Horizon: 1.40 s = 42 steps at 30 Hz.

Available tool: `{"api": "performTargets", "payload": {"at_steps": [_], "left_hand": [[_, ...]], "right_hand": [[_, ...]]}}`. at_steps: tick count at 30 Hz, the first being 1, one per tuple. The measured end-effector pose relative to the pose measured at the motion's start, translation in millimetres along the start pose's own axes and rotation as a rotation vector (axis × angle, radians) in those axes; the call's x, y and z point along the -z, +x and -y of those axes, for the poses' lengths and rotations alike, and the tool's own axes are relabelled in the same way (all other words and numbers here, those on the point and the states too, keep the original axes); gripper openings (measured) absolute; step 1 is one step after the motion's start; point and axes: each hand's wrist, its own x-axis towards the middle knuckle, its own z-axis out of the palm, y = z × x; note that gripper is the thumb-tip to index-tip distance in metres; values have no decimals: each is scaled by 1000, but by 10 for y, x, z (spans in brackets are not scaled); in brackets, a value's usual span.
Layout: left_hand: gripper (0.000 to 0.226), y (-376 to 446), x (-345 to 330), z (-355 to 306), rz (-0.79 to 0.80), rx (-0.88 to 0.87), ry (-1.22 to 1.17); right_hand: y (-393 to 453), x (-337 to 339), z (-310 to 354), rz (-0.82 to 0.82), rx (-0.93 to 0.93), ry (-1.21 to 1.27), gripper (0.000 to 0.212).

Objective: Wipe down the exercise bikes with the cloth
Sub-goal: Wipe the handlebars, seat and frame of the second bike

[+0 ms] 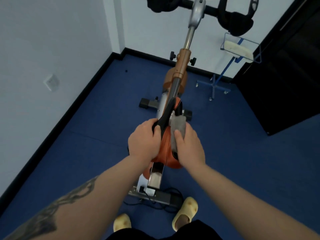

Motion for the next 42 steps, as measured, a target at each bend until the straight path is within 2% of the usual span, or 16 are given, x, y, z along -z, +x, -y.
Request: {"api": "performTargets", "payload": {"at_steps": [2,4,6,9,11,14,17,19,21,25,29,31,34,38,42], "left_hand": [[29,0,-12,7,-12,-8,4],[28,-1,-28,8,-24,-9,13],[28,4,-26,3,-16,-7,19],[30,5,-14,17,0,-4,25],[29,-1,-11,17,-8,-14,22],[27,9,-19,27,-35,-10,21],[28,23,-18,16,2,6,47],[30,14,-7,15,8,37,41],[31,12,5,2,8,66,29],[31,1,24,-16,15,106,9],[28,-17,12,-14,-4,131,-11],[27,-28,10,-16,-22,136,-22],[28,-32,10,-38,-31,145,-18],[32,-47,26,-66,-33,160,-40],[36,-69,22,-50,-52,145,-87]], "right_hand": [[-428,-92,-101,-94,73,-28,65],[-467,-119,-194,-138,126,35,66],[-102,-42,-154,-50,71,153,54],[335,107,-28,171,-48,289,44],[264,57,-10,133,-20,146,46],[20,22,-10,22,116,-50,59],[358,30,54,100,69,-56,59],[694,-22,139,135,-19,20,57],[994,-74,215,112,-32,138,55],[1392,-23,185,148,189,135,52],[1153,48,-44,169,694,-152,48],[1036,46,-124,258,795,-194,55],[1298,49,-28,281,696,-215,50],[1489,0,312,213,275,-37,44],[919,-113,175,139,128,42,66]]}}
